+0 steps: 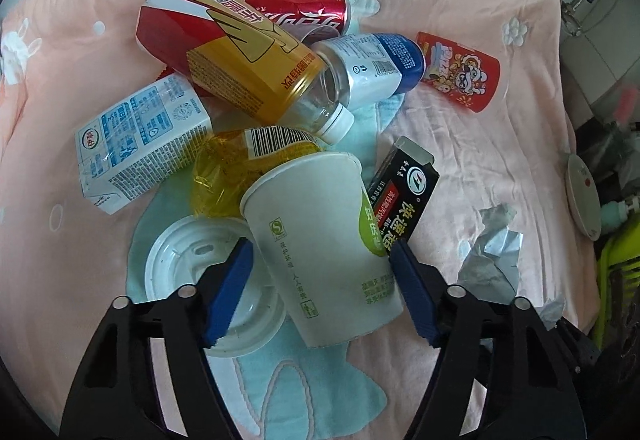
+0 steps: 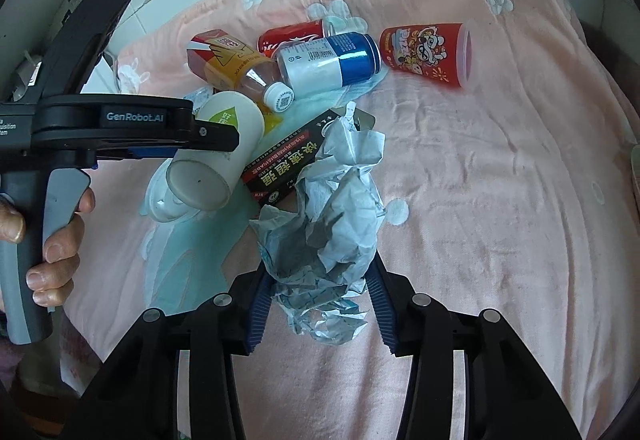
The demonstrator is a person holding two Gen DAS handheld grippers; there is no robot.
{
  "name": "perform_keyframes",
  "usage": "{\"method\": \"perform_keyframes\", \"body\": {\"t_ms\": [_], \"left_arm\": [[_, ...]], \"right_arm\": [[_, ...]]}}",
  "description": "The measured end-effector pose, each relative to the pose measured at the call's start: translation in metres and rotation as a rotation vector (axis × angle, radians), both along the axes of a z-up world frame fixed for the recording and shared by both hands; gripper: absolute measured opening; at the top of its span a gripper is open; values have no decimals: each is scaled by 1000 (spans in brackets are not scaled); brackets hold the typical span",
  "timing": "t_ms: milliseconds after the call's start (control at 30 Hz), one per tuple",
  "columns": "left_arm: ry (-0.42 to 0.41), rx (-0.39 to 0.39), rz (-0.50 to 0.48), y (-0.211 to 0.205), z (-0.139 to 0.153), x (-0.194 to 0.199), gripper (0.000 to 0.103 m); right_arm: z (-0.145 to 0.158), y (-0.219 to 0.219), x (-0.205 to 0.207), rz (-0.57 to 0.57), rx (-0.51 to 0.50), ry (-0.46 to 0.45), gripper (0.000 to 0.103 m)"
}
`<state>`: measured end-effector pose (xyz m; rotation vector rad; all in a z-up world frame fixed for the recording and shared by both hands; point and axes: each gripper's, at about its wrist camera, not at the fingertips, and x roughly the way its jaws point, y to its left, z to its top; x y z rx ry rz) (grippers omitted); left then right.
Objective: Collect trash
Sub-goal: 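Grasp crumpled foil with right gripper while left gripper grasps white paper cup, then carry foil to green basket and open right gripper while left carries cup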
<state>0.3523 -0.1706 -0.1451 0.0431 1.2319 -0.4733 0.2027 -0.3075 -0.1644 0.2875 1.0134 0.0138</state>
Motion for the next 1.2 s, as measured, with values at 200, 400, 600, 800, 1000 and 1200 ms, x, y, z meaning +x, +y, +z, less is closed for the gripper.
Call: {"method": "perform_keyframes", "body": {"t_ms": [200, 400, 600, 800, 1000, 1200], "left_arm": [[-29, -24, 1, 4, 9, -10, 60], [-78, -55, -11, 18, 29, -30, 55], [-141, -89, -10, 38, 59, -58, 54], [-203, -139, 7, 77, 91, -101, 54], [-270, -138, 34, 121, 114, -153, 54], [-302, -139, 77, 165, 123, -205, 54]], "right_arm": [[9, 5, -11, -6, 4, -20, 43], [18, 17, -27, 8, -10, -35, 43], [31, 31, -48, 34, -18, -59, 43], [50, 55, -75, 86, -20, -95, 43], [65, 84, -105, 161, -17, -120, 43], [69, 115, -138, 230, 2, -134, 43]]}}
